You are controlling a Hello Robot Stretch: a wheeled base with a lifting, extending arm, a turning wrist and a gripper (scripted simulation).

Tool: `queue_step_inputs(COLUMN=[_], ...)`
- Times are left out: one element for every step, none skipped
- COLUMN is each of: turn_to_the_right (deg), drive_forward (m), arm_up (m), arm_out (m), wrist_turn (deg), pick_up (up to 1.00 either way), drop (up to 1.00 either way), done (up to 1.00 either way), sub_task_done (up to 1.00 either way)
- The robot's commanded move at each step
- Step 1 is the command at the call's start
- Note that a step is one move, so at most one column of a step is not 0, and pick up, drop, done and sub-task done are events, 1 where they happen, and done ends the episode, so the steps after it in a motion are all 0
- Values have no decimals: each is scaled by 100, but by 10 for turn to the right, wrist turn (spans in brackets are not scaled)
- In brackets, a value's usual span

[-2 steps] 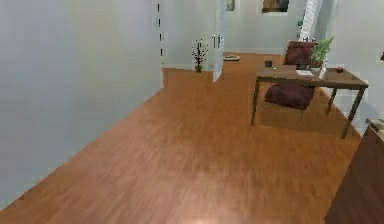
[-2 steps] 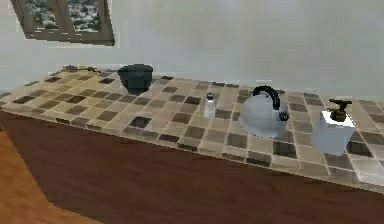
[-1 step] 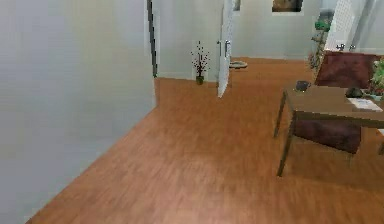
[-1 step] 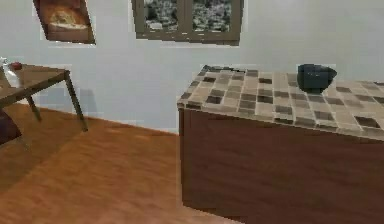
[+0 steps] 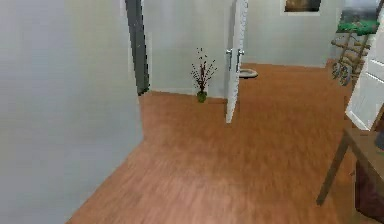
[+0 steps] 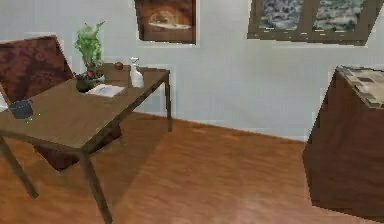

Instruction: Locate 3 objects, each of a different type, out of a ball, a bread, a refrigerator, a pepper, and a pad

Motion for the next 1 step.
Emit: queue_step_inputs(turn_to_the_right=[0], drive_forward=[100], arm_up=[0], arm_out=[0], wrist_turn=[0], pick_up=[0], drop=[0], done=[0], sub_task_done=[0])
